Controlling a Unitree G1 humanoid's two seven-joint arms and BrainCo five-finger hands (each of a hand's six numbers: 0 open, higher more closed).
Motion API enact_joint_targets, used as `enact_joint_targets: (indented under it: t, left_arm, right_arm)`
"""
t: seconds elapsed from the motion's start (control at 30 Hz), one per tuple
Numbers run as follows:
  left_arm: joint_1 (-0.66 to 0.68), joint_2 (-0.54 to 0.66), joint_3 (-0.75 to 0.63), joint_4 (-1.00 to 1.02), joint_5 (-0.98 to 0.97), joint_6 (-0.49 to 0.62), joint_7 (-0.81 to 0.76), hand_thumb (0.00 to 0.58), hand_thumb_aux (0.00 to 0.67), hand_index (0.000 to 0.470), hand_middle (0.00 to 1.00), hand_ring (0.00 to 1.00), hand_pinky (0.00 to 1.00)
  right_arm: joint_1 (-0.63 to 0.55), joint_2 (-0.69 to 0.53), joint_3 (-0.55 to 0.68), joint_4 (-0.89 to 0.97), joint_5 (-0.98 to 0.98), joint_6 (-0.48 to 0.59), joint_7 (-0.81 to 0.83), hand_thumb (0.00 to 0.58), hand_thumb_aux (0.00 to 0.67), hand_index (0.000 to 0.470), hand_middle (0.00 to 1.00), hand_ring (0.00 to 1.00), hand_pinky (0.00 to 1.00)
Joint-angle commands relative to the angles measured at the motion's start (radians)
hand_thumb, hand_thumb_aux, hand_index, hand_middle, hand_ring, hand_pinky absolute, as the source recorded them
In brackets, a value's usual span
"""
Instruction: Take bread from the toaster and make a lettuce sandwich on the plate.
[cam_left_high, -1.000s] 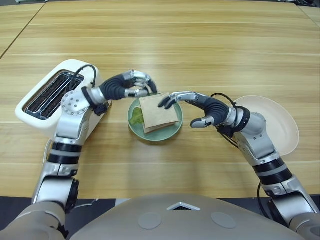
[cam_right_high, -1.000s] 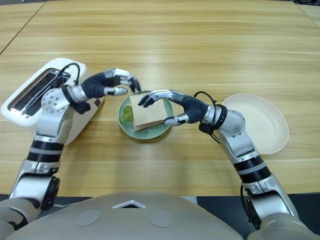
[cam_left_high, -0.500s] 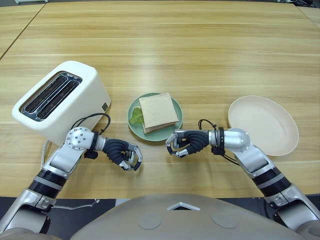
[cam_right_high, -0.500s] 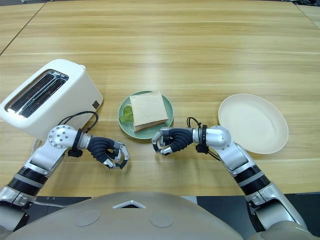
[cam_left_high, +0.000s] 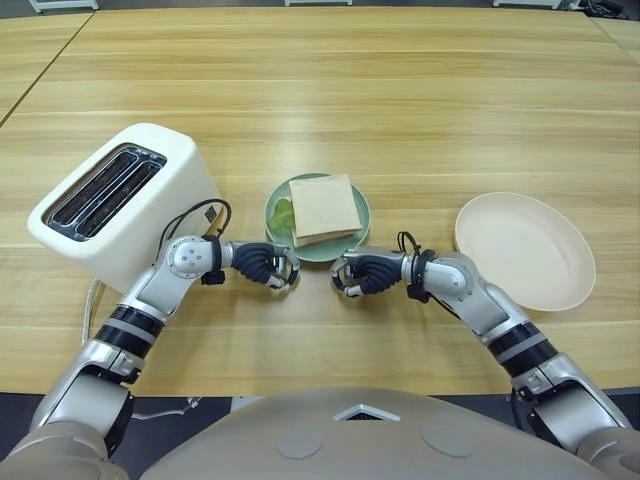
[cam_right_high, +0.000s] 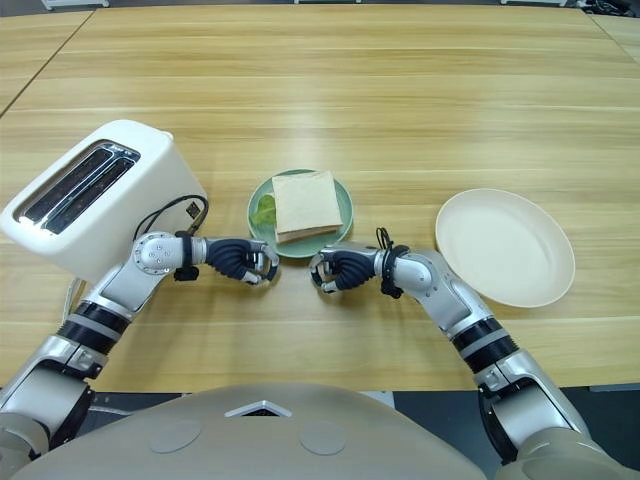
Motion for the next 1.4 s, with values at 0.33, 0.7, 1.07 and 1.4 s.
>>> enact_joint_targets:
  t: [0.33, 0.7, 1.07, 1.4]
  left_arm:
    - [-0.050, -0.059, 0.048, 0.164, -0.135, 0.003, 0.012, 0.000, 0.000, 0.000, 0.00, 0.00, 0.00]
    - [-0.109, -0.204, 0.454, -0.226, -0.695, 0.190, 0.156, 0.000, 0.000, 0.000, 0.00, 0.00, 0.00]
    - [-0.034, -0.420, 0.418, -0.183, 0.016, -0.115, 0.839, 0.000, 0.000, 0.000, 0.00, 0.00, 0.00]
    - [0.073, -0.414, 0.345, -0.208, 0.104, -0.142, 0.892, 0.000, 0.000, 0.000, 0.00, 0.00, 0.00]
  right_arm:
    - [-0.135, 0.086, -0.065, 0.202, 0.085, -0.096, -0.114, 0.452, 0.355, 0.249, 0.00, 0.00, 0.00]
    - [-0.092, 0.102, -0.480, -0.283, 0.719, 0.007, -0.141, 0.000, 0.000, 0.000, 0.00, 0.00, 0.00]
    - [-0.056, 0.280, -0.552, -0.277, 0.265, 0.153, -0.615, 0.000, 0.000, 0.000, 0.00, 0.00, 0.00]
    - [0.196, 0.101, -0.683, -0.325, -0.060, -0.067, -0.715, 0.000, 0.000, 0.000, 0.00, 0.00, 0.00]
